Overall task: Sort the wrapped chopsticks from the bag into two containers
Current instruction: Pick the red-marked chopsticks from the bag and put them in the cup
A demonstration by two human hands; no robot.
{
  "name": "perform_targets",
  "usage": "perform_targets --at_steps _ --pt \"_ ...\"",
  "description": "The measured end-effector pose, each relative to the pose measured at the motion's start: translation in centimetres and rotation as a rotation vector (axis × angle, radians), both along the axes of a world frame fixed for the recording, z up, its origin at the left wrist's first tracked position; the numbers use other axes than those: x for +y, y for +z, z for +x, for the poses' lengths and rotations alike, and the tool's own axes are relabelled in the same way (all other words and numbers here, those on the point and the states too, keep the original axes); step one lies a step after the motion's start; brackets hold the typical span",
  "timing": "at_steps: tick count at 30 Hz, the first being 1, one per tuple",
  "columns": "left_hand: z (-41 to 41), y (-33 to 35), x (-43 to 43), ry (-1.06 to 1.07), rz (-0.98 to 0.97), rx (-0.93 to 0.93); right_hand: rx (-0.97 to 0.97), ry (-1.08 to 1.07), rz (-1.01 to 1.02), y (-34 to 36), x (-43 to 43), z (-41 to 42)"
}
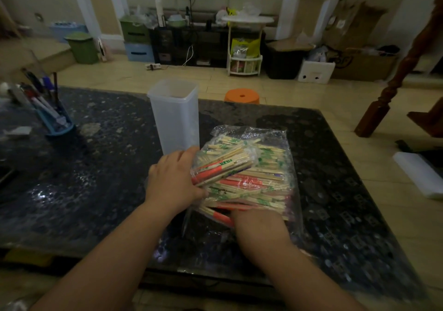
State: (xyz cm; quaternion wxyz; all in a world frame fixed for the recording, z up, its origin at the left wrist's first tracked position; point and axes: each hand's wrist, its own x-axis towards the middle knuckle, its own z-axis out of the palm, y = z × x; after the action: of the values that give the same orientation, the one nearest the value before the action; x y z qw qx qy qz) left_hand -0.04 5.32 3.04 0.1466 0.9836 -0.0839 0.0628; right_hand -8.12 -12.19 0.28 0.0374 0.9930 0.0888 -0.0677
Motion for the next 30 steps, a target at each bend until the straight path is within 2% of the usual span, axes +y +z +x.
perform_targets --at_steps 4,10,15,18,19,20,21,22,23,25,28,29,30 --pt "0.0 0.2 0.0 0.016 -0.005 0.009 0.023 0.002 -0.023 3.1 0.5 -0.3" --pt "-0.1 0.6 0.2 0.027 -0.028 0.031 -0.082 0.012 -0.083 6.9 0.3 -0.7" --pt "0.1 0.8 0.9 0.061 -0.071 0.061 -0.389 0.131 -0.045 9.7 -1.6 -0.3" --pt "0.0 0.8 0.9 0.056 -0.059 0.050 -0.660 0.066 0.161 8.9 -2.9 0.1" --pt "0.0 0.7 0.8 0.050 -0.053 0.042 -0.705 0.024 0.382 8.3 -3.1 0.2" --pt "-0.1 0.7 0.8 0.041 -0.047 0.034 -0.661 -0.074 0.761 8.1 -3.4 0.6" --pt "-0.2 0.6 0.7 0.032 -0.041 0.028 -0.528 -0.181 1.191 8.1 -3.4 0.9" --pt "-0.2 0.5 0.6 0.024 -0.034 0.021 -0.373 -0.268 1.501 8.3 -3.8 1.6" --pt "-0.2 0.4 0.5 0.016 -0.027 0.015 -0.258 -0.286 1.647 8.3 -4.4 2.3" --pt "-0.2 0.2 0.5 -0.003 -0.010 -0.003 -0.251 -0.227 1.573 8.1 -4.6 3.2" --pt "-0.1 0.0 0.4 -0.041 -0.003 -0.026 -0.720 -0.105 1.382 7.6 -3.4 2.6" --pt "-0.1 -0.1 0.4 -0.049 -0.003 -0.025 -0.724 -0.105 1.364 7.3 -3.1 2.2" --pt "-0.1 -0.2 0.3 -0.055 -0.005 -0.023 -0.636 -0.148 1.385 7.3 -3.0 1.8"
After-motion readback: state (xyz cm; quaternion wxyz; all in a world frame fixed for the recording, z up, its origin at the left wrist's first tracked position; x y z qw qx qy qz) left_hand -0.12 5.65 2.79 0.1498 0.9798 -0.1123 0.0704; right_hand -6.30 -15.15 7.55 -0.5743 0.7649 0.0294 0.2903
